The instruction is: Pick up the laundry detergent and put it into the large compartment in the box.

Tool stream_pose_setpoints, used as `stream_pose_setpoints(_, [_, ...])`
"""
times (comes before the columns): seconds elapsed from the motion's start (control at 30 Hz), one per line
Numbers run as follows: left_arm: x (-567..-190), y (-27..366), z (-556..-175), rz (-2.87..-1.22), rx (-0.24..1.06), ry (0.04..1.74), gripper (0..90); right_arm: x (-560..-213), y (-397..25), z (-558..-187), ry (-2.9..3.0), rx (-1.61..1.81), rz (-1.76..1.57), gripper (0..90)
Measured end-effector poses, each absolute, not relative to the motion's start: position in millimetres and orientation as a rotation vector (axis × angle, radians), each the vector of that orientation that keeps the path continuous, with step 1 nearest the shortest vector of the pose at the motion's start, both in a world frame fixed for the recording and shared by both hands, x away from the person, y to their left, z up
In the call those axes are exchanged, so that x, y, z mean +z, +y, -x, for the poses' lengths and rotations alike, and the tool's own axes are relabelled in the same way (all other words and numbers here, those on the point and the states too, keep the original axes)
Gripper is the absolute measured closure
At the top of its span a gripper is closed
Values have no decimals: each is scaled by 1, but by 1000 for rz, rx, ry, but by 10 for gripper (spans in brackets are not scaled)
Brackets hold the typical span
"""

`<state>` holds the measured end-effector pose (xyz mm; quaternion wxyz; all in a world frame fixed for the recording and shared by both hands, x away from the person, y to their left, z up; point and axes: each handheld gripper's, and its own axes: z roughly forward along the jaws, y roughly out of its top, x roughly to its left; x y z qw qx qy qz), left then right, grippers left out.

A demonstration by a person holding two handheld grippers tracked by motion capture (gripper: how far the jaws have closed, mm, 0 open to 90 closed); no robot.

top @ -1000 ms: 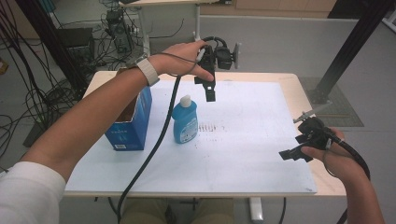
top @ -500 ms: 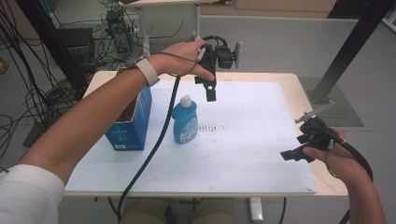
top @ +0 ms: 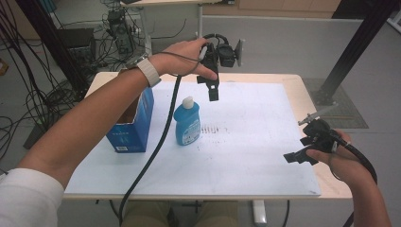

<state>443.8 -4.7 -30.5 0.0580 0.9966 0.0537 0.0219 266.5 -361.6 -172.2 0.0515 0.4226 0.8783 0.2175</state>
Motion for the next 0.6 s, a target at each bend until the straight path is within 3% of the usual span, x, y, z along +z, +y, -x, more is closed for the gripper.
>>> stream_pose_setpoints(0.6, [-17, 3, -445, -2994, 46, 431, 96, -169, -358, -269, 2680, 657, -1270, 78])
